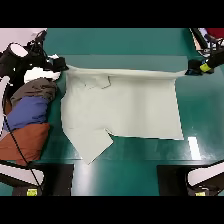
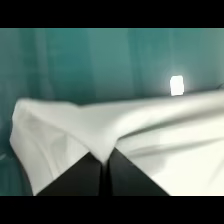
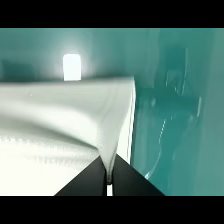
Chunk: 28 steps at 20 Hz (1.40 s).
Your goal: Fold the shirts.
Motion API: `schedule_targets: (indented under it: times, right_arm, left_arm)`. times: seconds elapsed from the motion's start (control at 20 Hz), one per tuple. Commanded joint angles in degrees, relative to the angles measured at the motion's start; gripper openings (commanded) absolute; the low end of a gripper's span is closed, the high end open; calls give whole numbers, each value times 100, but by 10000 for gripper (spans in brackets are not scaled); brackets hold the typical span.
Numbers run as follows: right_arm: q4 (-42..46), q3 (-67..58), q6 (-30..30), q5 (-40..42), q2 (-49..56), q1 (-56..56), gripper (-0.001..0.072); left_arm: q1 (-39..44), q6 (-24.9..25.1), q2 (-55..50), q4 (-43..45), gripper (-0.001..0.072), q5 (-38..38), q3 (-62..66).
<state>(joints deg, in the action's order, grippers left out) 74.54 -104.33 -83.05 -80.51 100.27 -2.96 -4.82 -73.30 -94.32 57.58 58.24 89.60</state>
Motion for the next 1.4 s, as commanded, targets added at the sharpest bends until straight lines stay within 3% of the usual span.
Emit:
schedule_targets:
  times: [0.0,0.25,0.3,0.35,0.4,0.6,0.75,1.05,1.35]
  right_arm:
    - [4,1187,-7,426,-428,144,17]
    - [2,2271,-275,918,-811,308,18]
    - [-2,2302,-339,898,-811,308,41]
    - [-7,2295,-339,841,-811,308,233]
    - [-7,2262,-339,730,-826,308,374]
    - [4,2339,-188,138,-1292,188,383]
    - [0,2999,-186,149,-2162,24,383]
    - [0,3825,-179,431,-3180,-369,384]
    - [-2,3805,-179,459,-3401,-428,383]
  left_arm:
    - [-50,96,-26,332,26,610,-319]
    - [-50,83,-31,337,27,599,-1045]
    - [-52,66,-31,339,177,662,-1056]
    - [-52,-46,-17,339,461,715,-1054]
    - [-70,-188,11,343,502,809,-1036]
    - [-343,-240,693,656,501,1556,-1169]
    - [-339,-584,1836,1346,501,1917,-2321]
    - [-339,-933,3943,785,502,1825,-5353]
    - [-339,-872,4238,31,501,1307,-6645]
